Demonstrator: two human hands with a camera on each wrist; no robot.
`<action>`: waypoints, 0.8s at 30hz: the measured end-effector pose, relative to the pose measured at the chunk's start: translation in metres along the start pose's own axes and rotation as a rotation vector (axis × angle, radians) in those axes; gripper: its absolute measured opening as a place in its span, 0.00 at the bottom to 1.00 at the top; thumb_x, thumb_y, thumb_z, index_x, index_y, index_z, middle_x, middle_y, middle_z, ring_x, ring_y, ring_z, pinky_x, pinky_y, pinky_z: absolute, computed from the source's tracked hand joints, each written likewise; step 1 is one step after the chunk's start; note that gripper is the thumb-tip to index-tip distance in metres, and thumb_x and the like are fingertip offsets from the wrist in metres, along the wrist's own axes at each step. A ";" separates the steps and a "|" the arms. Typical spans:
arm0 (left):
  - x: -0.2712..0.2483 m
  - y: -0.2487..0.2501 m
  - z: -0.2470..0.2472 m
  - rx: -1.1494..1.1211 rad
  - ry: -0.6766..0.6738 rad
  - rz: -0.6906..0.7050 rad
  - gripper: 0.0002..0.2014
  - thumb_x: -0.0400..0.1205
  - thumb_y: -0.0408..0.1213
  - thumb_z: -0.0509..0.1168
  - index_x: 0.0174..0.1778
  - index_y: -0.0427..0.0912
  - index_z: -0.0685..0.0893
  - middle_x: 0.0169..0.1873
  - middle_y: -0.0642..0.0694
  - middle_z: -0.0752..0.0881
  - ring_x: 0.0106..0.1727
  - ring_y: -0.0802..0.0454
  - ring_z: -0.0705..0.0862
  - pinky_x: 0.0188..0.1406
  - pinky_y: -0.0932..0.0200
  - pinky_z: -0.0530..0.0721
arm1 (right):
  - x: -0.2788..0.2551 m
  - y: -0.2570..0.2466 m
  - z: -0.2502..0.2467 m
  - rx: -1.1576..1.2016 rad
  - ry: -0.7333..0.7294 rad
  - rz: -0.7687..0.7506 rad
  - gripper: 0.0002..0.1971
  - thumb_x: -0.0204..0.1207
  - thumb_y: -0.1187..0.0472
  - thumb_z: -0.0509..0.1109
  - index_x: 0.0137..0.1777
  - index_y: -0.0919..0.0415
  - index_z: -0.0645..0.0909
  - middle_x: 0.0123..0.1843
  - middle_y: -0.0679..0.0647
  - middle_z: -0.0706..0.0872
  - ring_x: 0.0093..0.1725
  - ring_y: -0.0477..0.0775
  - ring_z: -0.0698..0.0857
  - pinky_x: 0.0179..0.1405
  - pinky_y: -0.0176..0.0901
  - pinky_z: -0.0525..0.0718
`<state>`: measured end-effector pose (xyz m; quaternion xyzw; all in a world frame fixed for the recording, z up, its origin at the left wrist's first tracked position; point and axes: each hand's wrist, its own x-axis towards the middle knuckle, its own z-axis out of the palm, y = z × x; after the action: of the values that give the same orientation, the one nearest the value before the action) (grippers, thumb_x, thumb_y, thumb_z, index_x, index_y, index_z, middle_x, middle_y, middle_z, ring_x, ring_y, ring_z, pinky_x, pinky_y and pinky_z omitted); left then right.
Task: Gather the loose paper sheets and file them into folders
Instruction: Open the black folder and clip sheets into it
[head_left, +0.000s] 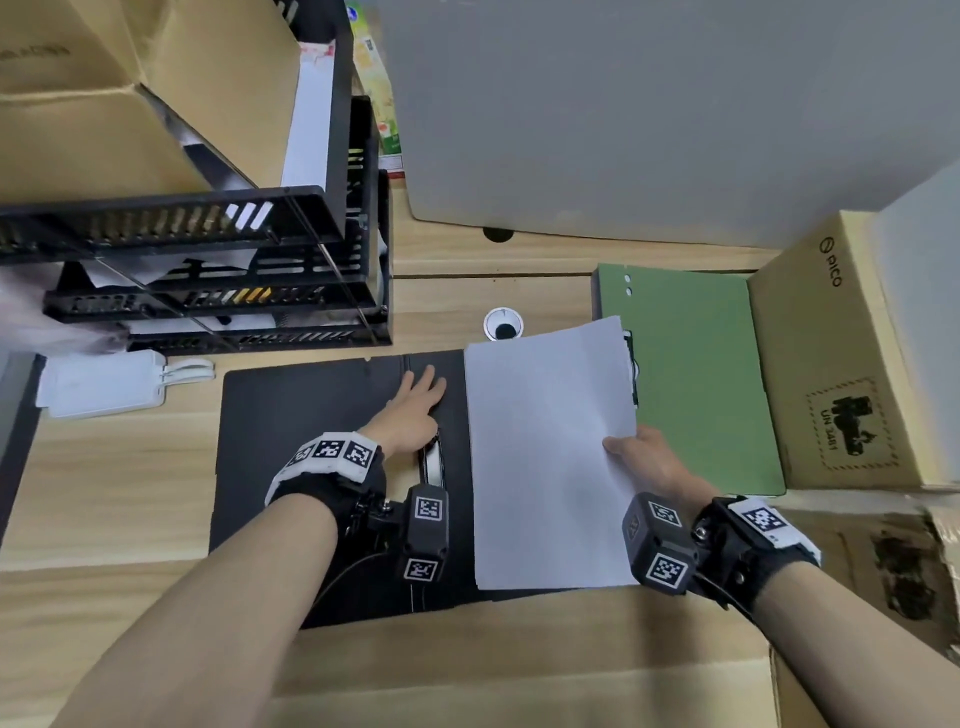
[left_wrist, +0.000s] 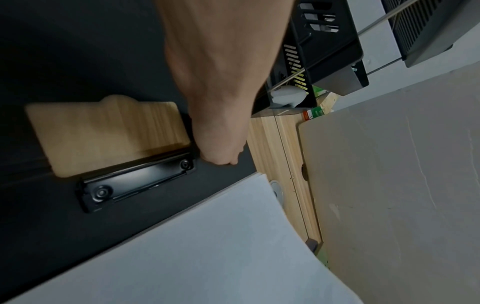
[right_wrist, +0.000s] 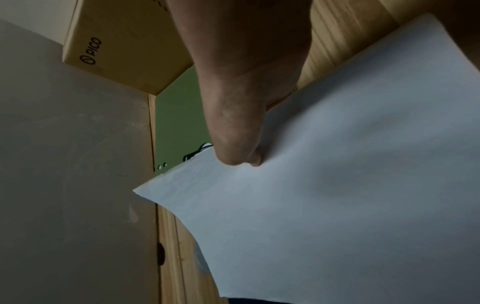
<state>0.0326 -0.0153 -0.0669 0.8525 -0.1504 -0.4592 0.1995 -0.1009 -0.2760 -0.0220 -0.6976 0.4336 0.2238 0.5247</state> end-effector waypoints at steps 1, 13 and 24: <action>0.002 0.000 -0.001 0.000 0.008 0.011 0.40 0.79 0.18 0.48 0.87 0.45 0.47 0.86 0.51 0.37 0.85 0.47 0.32 0.85 0.40 0.43 | 0.000 0.000 0.001 -0.020 -0.020 0.005 0.11 0.81 0.73 0.59 0.43 0.67 0.82 0.34 0.60 0.84 0.27 0.55 0.83 0.23 0.32 0.79; -0.008 0.009 0.014 0.014 0.305 -0.256 0.25 0.74 0.48 0.72 0.62 0.42 0.73 0.59 0.43 0.75 0.57 0.38 0.81 0.51 0.47 0.80 | 0.004 -0.003 0.013 -0.060 -0.096 -0.005 0.09 0.83 0.72 0.59 0.45 0.67 0.79 0.31 0.56 0.80 0.21 0.48 0.81 0.15 0.26 0.72; -0.008 0.015 0.020 0.071 0.251 -0.313 0.36 0.69 0.44 0.76 0.68 0.37 0.67 0.63 0.35 0.75 0.61 0.33 0.80 0.62 0.43 0.80 | 0.003 0.005 0.020 -0.030 -0.106 0.010 0.06 0.83 0.69 0.61 0.48 0.64 0.80 0.35 0.54 0.84 0.26 0.48 0.84 0.16 0.27 0.74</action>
<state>0.0098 -0.0292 -0.0638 0.9225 -0.0059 -0.3692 0.1127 -0.1011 -0.2593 -0.0341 -0.6903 0.4055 0.2696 0.5351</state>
